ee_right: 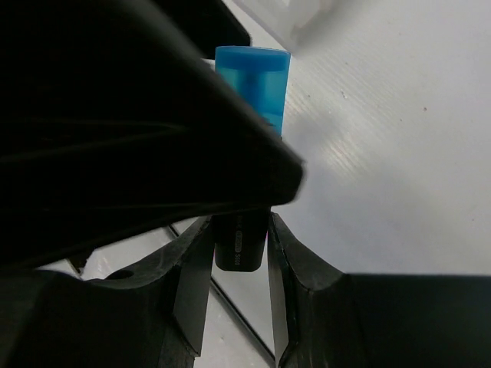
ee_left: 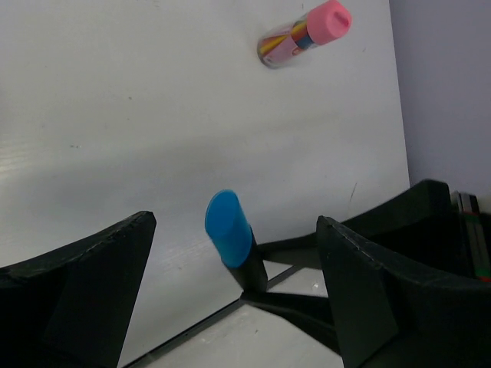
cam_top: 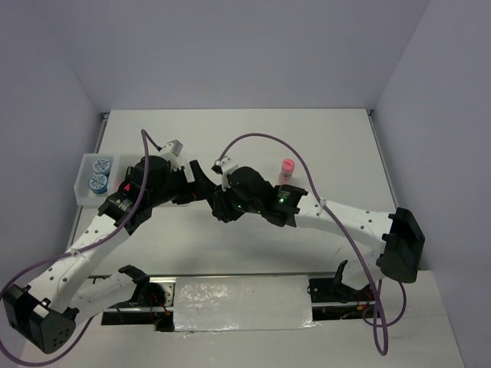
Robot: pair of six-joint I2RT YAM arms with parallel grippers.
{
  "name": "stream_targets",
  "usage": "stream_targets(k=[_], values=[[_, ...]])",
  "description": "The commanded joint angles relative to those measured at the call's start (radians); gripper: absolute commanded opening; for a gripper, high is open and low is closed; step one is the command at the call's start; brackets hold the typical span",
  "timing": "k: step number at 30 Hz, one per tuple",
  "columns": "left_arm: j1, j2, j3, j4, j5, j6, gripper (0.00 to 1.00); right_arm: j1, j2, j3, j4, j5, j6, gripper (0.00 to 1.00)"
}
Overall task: Sort the stationery into containers
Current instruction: Pick up the pen from the center of the board, then place the pen in the storage box.
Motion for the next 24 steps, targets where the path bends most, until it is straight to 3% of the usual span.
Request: stream_targets(k=[1,5,8,11,12,16,17,19,21,23,24], values=[[-0.037,0.011,0.056,0.059,-0.072,-0.077,0.99,0.033,-0.027,0.057,0.003,0.140,0.055,0.17],[-0.053,0.005,0.032,0.080,-0.067,-0.094,0.95,0.039,-0.047,0.046,0.027,0.141,0.072,0.17],[-0.062,0.011,0.021,0.091,-0.078,-0.094,0.85,0.049,-0.060,0.052,0.039,0.123,0.076,0.17],[-0.066,0.025,0.026,0.095,-0.076,-0.093,0.71,0.063,-0.060,0.063,0.044,0.134,0.079,0.17],[-0.071,0.030,0.027,0.095,-0.073,-0.091,0.61,0.065,-0.058,0.063,0.044,0.131,0.082,0.18],[-0.076,0.045,0.036,0.106,-0.076,-0.081,0.46,0.068,-0.051,0.062,0.073,0.089,0.086,0.18],[-0.077,0.047,0.038,0.112,-0.073,-0.070,0.32,0.068,-0.046,0.057,0.079,0.085,0.086,0.18],[-0.077,0.070,0.062,0.097,-0.085,-0.050,0.15,0.068,-0.043,0.051,0.096,0.068,0.084,0.20],[-0.077,0.115,0.125,-0.005,-0.161,0.008,0.00,0.065,-0.041,0.034,0.107,0.063,0.092,0.44],[-0.079,0.148,0.177,-0.097,-0.264,0.065,0.00,0.057,-0.043,0.029,0.093,0.072,0.112,0.93],[-0.076,0.175,0.226,-0.169,-0.313,0.087,0.00,0.051,-0.049,0.020,0.087,0.077,0.115,1.00]])
